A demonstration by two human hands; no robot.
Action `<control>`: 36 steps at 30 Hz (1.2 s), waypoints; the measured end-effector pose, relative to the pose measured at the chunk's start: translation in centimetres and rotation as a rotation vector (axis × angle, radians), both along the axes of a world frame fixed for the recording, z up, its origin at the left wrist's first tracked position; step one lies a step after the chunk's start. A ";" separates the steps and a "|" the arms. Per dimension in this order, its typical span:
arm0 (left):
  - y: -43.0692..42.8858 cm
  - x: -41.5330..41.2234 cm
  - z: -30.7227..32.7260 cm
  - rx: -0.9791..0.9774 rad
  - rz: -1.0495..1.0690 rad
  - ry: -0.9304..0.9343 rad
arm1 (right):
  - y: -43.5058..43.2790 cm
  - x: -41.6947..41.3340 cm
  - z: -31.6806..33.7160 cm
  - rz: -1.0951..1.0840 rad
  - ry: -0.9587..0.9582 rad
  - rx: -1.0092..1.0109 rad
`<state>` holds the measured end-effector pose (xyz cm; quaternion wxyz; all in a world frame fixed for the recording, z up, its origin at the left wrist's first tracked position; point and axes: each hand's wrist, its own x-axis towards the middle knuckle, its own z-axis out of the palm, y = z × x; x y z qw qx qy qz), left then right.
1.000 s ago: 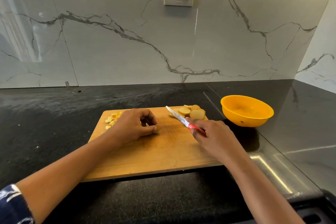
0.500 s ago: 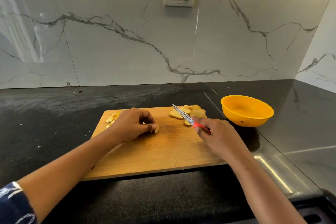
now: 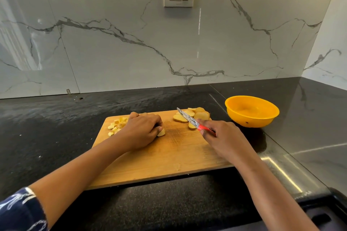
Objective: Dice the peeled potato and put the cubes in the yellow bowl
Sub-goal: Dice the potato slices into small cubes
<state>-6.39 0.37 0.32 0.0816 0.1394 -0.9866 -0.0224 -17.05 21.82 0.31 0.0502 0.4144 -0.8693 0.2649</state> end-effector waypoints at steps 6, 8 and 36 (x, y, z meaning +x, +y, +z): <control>-0.4 0.6 0.6 0.100 0.006 0.031 | -0.1 -0.2 -0.2 0.000 0.011 -0.003; -0.4 1.4 0.9 0.137 0.013 0.093 | 0.0 -0.2 -0.2 0.005 0.015 -0.006; 0.9 4.7 -0.3 0.230 0.143 0.284 | 1.4 9.2 -0.4 0.141 0.189 0.036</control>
